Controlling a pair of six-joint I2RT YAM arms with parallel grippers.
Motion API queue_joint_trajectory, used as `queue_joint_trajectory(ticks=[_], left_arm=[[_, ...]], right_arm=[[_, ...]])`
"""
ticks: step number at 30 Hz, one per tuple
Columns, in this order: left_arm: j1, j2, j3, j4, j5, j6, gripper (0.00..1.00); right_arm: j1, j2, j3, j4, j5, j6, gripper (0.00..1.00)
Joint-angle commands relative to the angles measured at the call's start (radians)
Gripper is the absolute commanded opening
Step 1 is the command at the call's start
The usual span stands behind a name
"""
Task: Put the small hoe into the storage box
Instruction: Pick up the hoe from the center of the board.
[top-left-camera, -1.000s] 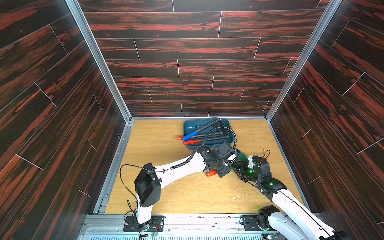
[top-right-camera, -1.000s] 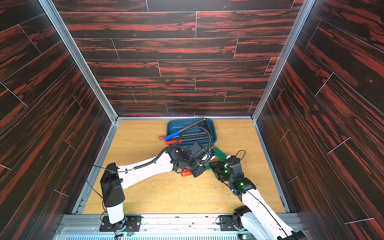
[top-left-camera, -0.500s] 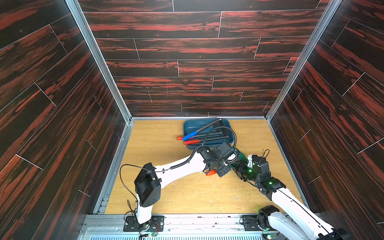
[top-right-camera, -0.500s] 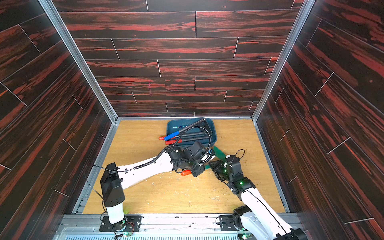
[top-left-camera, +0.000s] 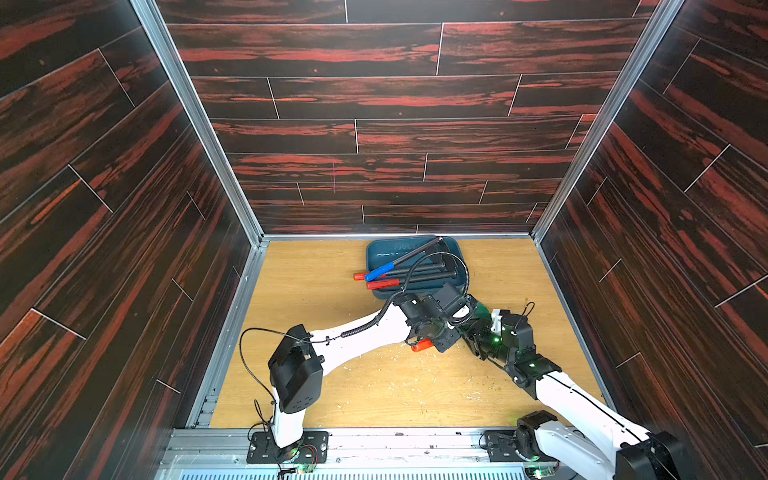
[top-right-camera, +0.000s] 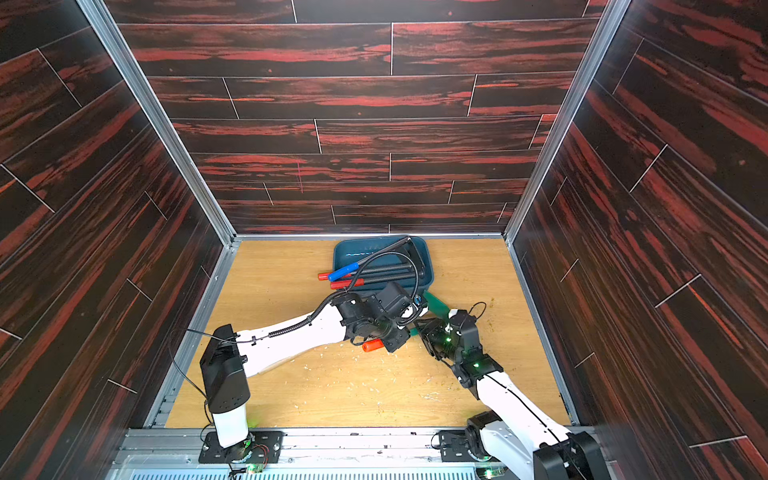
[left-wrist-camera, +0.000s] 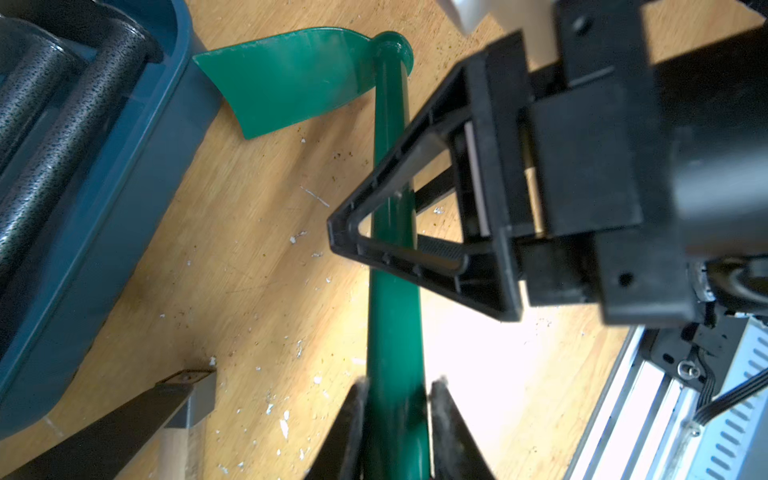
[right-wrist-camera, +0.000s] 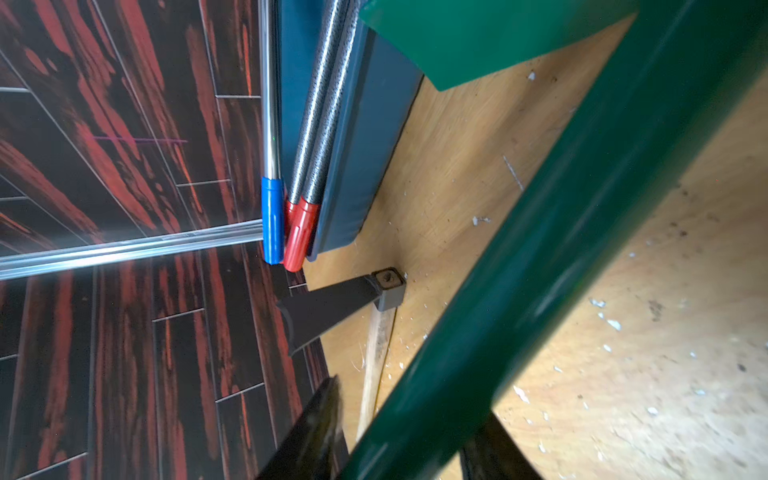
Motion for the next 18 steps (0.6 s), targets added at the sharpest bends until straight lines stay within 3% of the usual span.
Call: queue_joint_trajectory(ticks=[1, 10, 18], left_arm=[[-0.028, -0.049, -0.009, 0.067, 0.087, -0.004, 0.00], [-0.028, -0.043, -0.039, 0.085, 0.093, -0.018, 0.00], [-0.028, -0.042, -0.073, 0.133, 0.114, -0.050, 0.00]], right_arm=[[-0.001, 0.016, -0.009, 0.153, -0.008, 0.023, 0.42], [-0.001, -0.003, -0.003, 0.160, 0.002, 0.033, 0.14], [0.000, -0.039, 0.014, 0.102, 0.031, 0.009, 0.05]])
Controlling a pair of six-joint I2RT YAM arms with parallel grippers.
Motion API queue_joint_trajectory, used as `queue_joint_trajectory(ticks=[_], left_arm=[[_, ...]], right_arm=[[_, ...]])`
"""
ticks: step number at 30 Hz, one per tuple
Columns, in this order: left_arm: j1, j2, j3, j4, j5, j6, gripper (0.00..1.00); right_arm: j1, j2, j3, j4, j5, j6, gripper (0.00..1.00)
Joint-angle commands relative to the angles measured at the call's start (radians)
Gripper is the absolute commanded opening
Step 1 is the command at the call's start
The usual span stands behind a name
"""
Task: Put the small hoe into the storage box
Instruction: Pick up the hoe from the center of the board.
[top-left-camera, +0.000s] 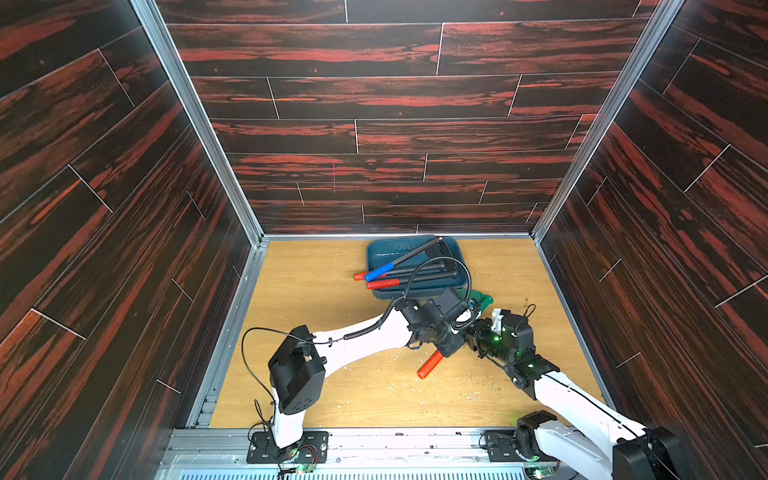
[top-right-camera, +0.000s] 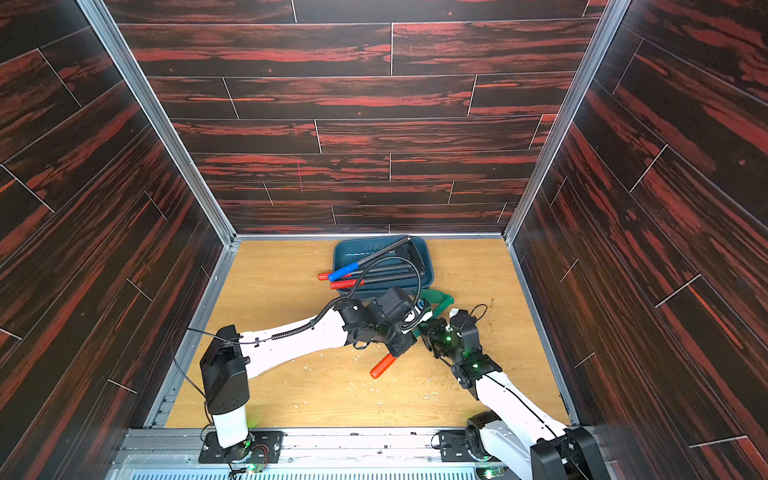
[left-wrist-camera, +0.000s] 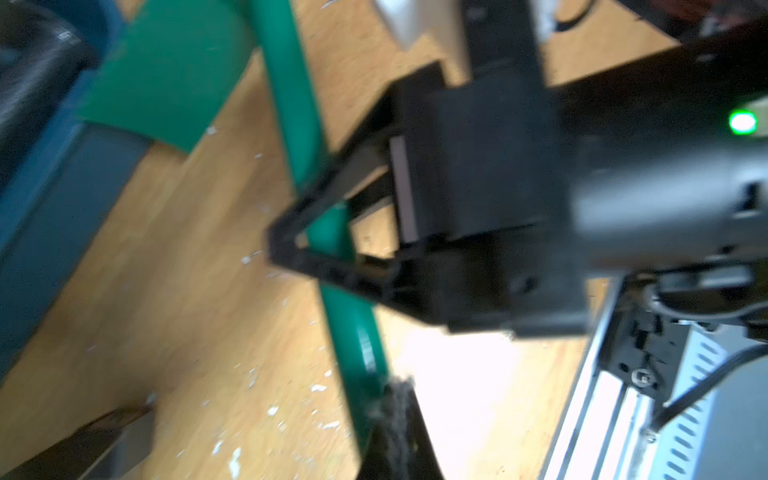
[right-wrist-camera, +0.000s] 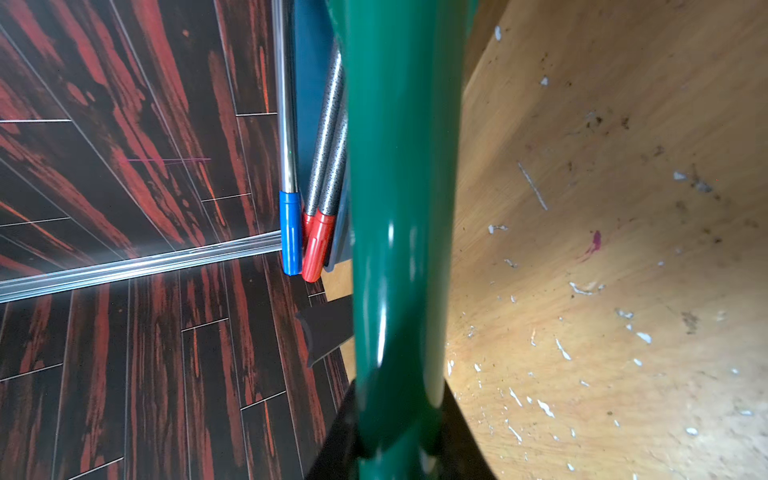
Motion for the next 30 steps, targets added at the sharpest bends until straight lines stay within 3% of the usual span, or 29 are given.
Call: queue_joint_trajectory(ticks=[1, 7, 11, 18, 30], left_arm=[[-0.007, -0.040, -0.020, 0.033, 0.037, -0.017, 0.00], [-0.006, -0.041, -0.016, 0.021, 0.039, -0.020, 0.00], [-0.007, -0.049, 0.004, 0.002, 0.025, -0.032, 0.29], [-0.007, -0.050, 0.016, -0.050, 0.036, -0.051, 0.53], [-0.007, -0.017, 0.022, -0.059, 0.072, -0.098, 0.55]], right_arm=[[0.004, -0.042, 0.027, 0.037, 0.026, -0.043, 0.05], [0.004, -0.062, 0.045, -0.006, 0.055, -0.081, 0.04], [0.004, -0.091, 0.059, -0.050, 0.088, -0.115, 0.04], [0.004, -0.148, 0.093, -0.129, 0.138, -0.172, 0.04], [0.006, -0.226, 0.112, -0.189, 0.192, -0.204, 0.03]])
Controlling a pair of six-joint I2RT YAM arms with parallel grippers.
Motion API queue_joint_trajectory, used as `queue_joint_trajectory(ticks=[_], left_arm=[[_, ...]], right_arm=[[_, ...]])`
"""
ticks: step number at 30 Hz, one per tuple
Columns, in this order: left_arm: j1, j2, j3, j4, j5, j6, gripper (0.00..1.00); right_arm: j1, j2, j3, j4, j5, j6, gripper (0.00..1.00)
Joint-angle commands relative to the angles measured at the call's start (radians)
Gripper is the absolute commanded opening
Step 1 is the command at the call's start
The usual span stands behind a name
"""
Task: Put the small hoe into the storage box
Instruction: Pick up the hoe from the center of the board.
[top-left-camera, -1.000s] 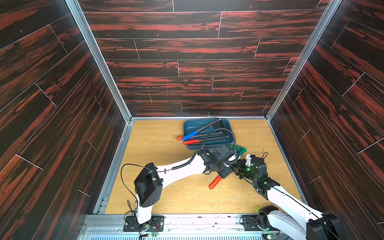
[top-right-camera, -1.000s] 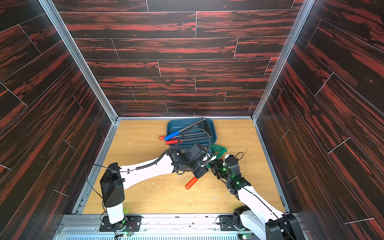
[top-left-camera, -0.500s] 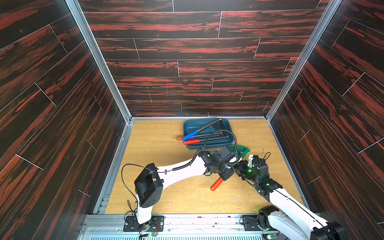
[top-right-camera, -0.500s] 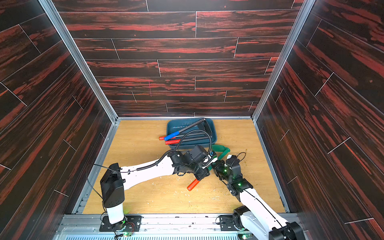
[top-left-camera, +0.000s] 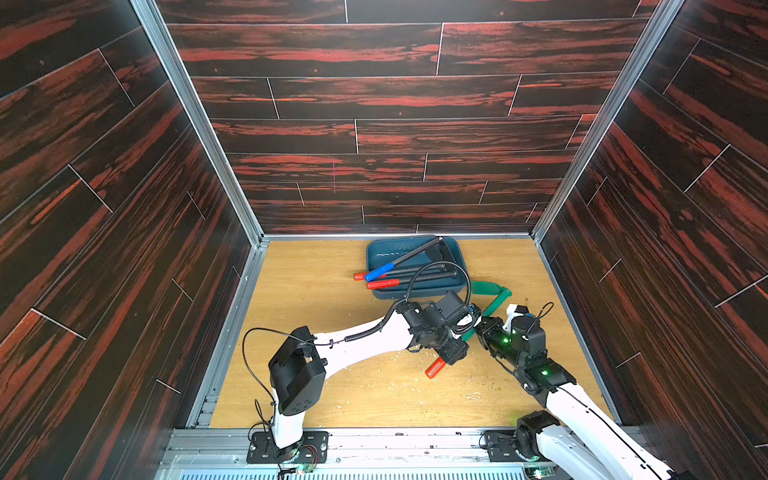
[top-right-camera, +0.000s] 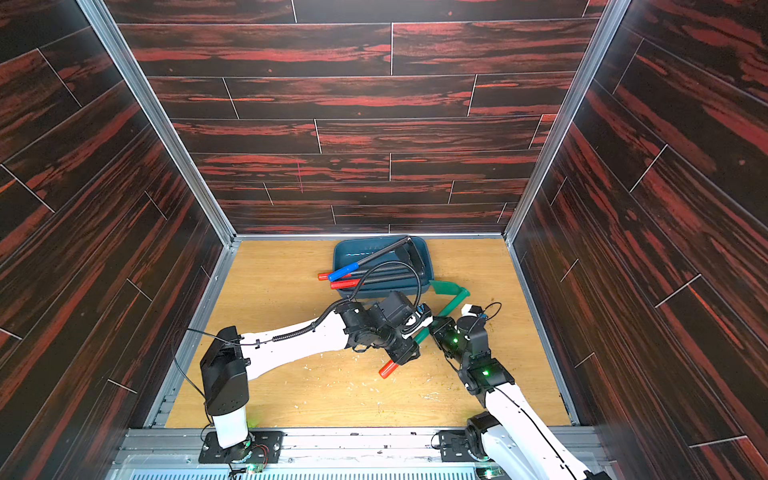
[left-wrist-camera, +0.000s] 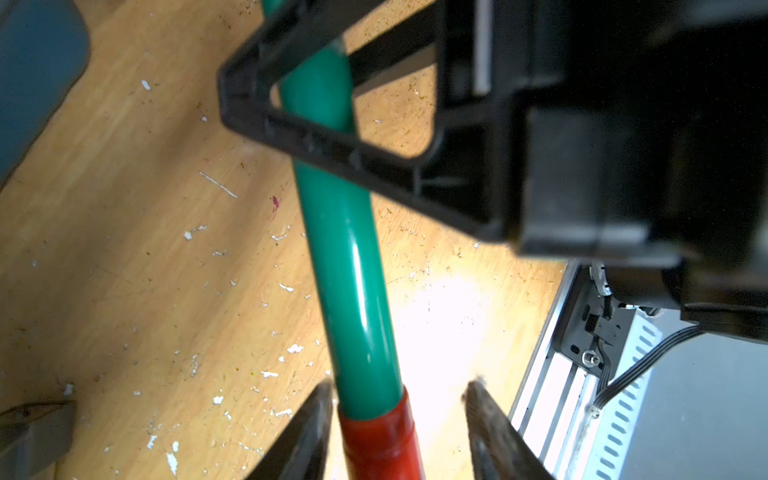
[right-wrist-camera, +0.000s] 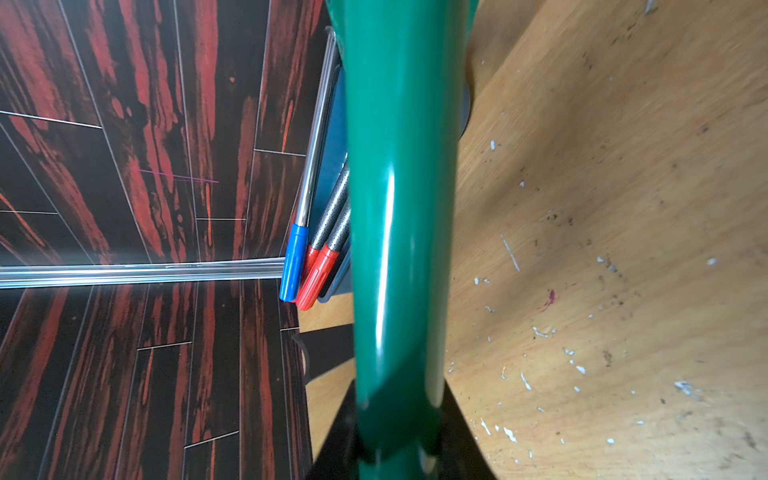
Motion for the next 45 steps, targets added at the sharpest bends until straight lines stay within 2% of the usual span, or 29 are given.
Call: queue_joint_trajectory(ticks=[1, 9, 17, 26, 30, 32, 40, 45], left_arm=[[0.000, -0.010, 0.035, -0.028, 0.011, -0.020, 0.55], [0.000, 0.041, 0.062, -0.016, 0.035, -0.040, 0.53], [0.001, 0.052, 0.057, 0.012, 0.056, -0.065, 0.46], [-0.001, 0.057, 0.056, 0.018, 0.053, -0.074, 0.21], [-0.001, 0.057, 0.066, 0.008, 0.052, -0.072, 0.06], [0.000, 0.055, 0.071, 0.001, 0.052, -0.067, 0.00], [0.000, 0.025, 0.090, -0.056, -0.006, -0.006, 0.00], [-0.001, 0.005, 0.106, -0.084, -0.036, 0.045, 0.00]], right_arm=[[0.005, -0.035, 0.055, 0.046, 0.027, -0.035, 0.03], [0.006, -0.074, 0.028, 0.084, 0.030, -0.031, 0.03], [0.007, -0.114, 0.010, 0.079, 0.055, -0.028, 0.03], [0.007, -0.136, 0.000, 0.068, 0.062, -0.021, 0.03], [0.007, -0.128, -0.007, 0.071, 0.057, -0.021, 0.03], [0.007, -0.128, -0.008, 0.074, 0.054, -0.025, 0.06], [0.006, -0.100, 0.026, 0.035, 0.025, -0.068, 0.32], [0.007, -0.093, 0.019, 0.034, 0.017, -0.074, 0.37]])
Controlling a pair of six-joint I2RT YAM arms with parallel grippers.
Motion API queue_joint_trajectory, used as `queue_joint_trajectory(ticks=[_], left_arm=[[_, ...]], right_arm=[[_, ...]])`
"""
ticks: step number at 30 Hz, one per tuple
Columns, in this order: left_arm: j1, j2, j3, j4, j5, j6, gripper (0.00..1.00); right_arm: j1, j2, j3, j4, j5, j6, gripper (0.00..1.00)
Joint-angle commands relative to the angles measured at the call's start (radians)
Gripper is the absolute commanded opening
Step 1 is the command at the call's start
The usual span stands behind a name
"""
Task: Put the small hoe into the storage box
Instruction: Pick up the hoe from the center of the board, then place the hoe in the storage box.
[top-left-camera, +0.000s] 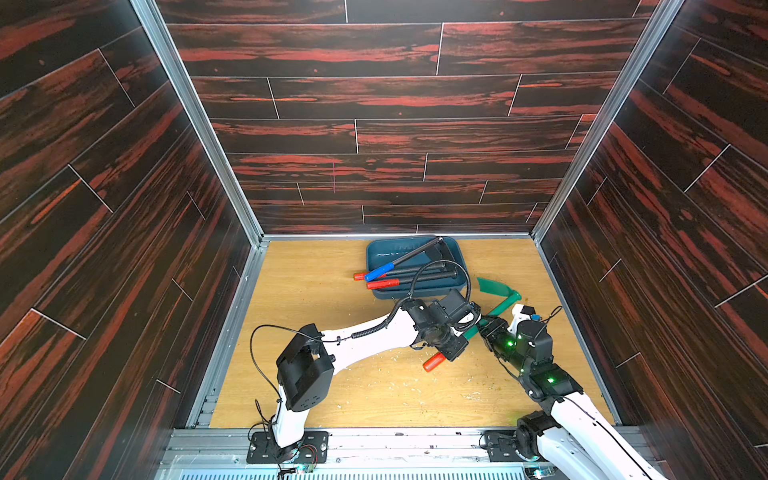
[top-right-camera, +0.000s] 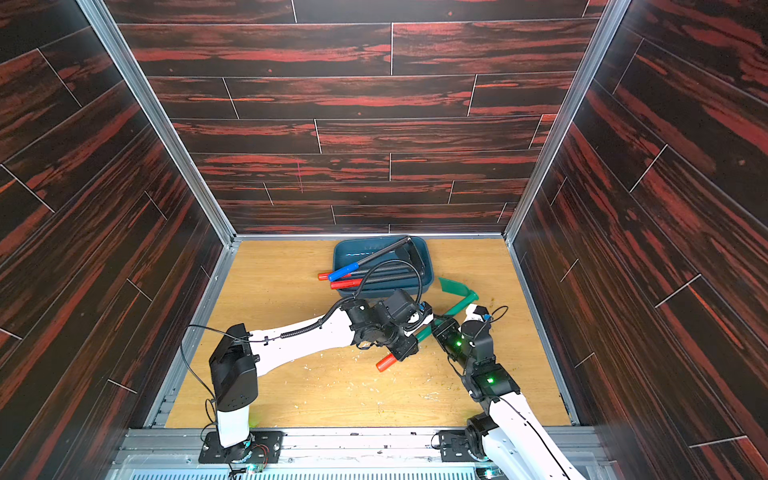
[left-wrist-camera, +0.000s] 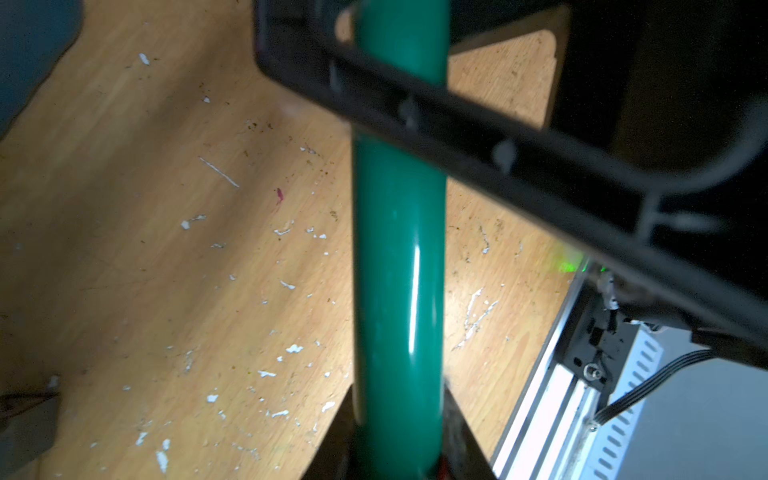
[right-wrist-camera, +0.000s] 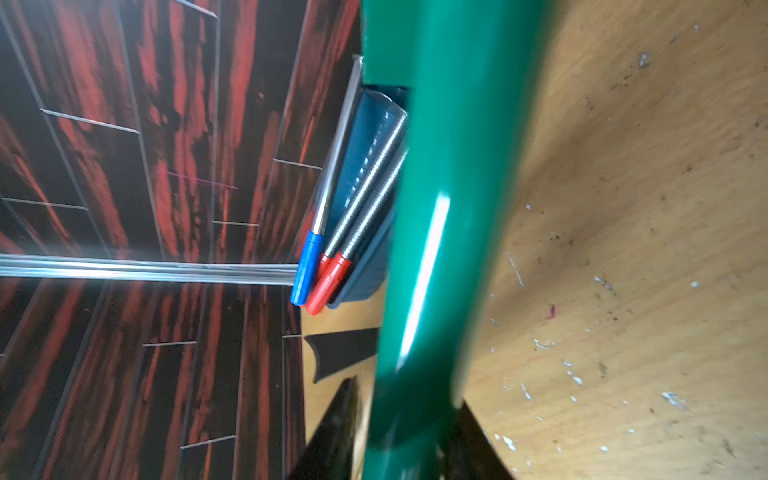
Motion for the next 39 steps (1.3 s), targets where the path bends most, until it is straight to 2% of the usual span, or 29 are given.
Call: queue_joint_trajectory(ticks=[1, 17, 20, 39], left_arm=[[-0.007, -0.050, 0.047, -0.040, -0.027, 0.075, 0.00], [-0.007, -0.097, 0.093, -0.091, -0.084, 0.150, 0.00], [-0.006, -0.106, 0.096, -0.090, -0.096, 0.165, 0.00], [-0.001, -0.117, 0.134, -0.079, -0.166, 0.212, 0.00]], right_arm=[[0.002, -0.010, 0.027, 0.063, -0.012, -0.033, 0.37], [0.003, -0.017, 0.015, 0.071, -0.041, -0.050, 0.44], [0.002, -0.020, 0.015, 0.067, -0.046, -0.057, 0.51], [0.002, -0.073, 0.030, 0.002, -0.031, -0.100, 0.70]])
